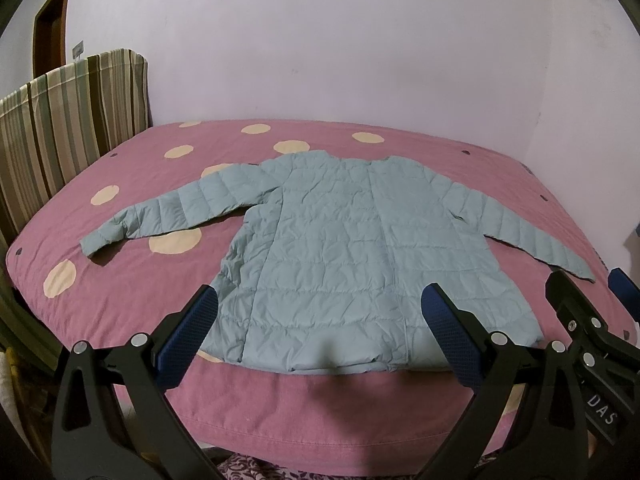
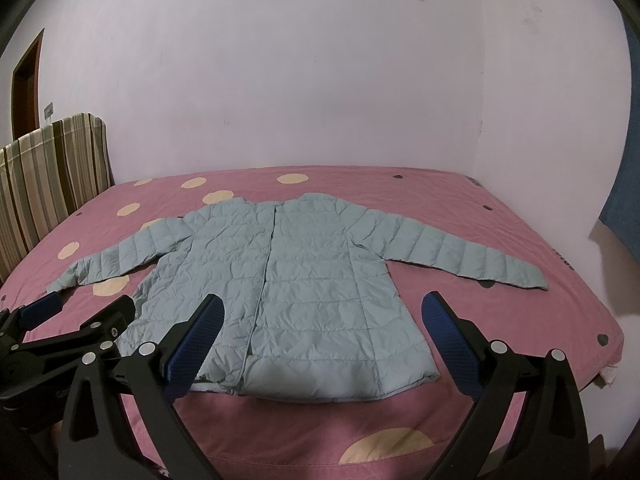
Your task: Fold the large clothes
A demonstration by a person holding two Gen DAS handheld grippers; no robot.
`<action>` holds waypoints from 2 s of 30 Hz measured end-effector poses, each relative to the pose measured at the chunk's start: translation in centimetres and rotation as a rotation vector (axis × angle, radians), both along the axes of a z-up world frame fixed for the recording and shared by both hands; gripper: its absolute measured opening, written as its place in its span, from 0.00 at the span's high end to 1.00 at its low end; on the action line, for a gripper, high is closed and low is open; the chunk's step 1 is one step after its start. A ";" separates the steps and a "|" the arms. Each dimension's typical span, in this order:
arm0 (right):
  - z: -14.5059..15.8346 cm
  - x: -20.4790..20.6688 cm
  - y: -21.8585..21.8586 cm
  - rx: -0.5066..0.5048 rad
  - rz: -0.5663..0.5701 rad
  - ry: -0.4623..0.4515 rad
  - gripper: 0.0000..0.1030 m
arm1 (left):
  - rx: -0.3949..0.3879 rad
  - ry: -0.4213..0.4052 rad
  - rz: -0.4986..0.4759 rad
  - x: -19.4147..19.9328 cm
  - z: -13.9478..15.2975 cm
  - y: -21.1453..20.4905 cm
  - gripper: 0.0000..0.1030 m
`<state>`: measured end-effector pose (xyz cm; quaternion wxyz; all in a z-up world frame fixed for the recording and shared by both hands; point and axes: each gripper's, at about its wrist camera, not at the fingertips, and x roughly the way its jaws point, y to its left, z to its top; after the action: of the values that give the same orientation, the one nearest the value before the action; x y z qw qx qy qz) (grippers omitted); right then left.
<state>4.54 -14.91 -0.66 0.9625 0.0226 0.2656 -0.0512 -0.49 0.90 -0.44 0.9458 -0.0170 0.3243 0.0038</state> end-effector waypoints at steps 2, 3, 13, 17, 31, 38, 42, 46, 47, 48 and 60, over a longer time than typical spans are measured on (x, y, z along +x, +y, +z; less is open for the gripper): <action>0.0 0.0 0.0 -0.001 0.000 -0.001 0.05 | -0.001 0.002 0.001 -0.2 -0.1 0.0 0.02; 0.0 0.0 0.0 -0.001 0.000 0.000 0.05 | -0.001 0.002 0.002 -0.3 -0.2 0.0 0.02; -0.2 0.1 0.1 -0.003 0.000 0.000 0.05 | -0.006 0.008 0.007 -0.6 -1.2 0.0 0.02; -0.2 0.2 0.1 -0.003 0.001 0.001 0.05 | -0.006 0.011 0.007 0.2 -0.5 0.1 0.02; -1.1 0.5 1.2 0.000 0.006 0.019 0.05 | -0.015 0.043 0.013 0.8 -1.3 0.4 0.02; -2.0 1.6 0.9 0.012 0.011 0.047 0.05 | -0.018 0.075 0.013 2.1 -2.0 0.3 0.02; -2.5 2.4 0.2 0.026 0.011 0.061 0.05 | -0.022 0.081 0.000 3.1 -2.2 0.4 0.02; -3.1 3.3 -1.9 0.106 0.004 0.069 0.05 | -0.038 0.107 0.010 4.6 -3.0 1.0 0.02; -3.3 3.6 -2.8 0.147 0.003 0.080 0.05 | -0.039 0.121 0.020 5.2 -3.4 1.4 0.02; -3.5 4.0 -3.6 0.185 -0.007 0.086 0.05 | -0.038 0.131 0.032 5.8 -3.7 1.8 0.02; -7.6 8.4 -21.5 0.485 -0.341 0.080 0.45 | -0.086 0.232 0.243 13.5 -7.6 8.8 0.02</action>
<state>12.94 -36.45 -8.21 0.8953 0.2941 0.3000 -0.1480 13.03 9.66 -8.02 0.8929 -0.0960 0.4269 0.1063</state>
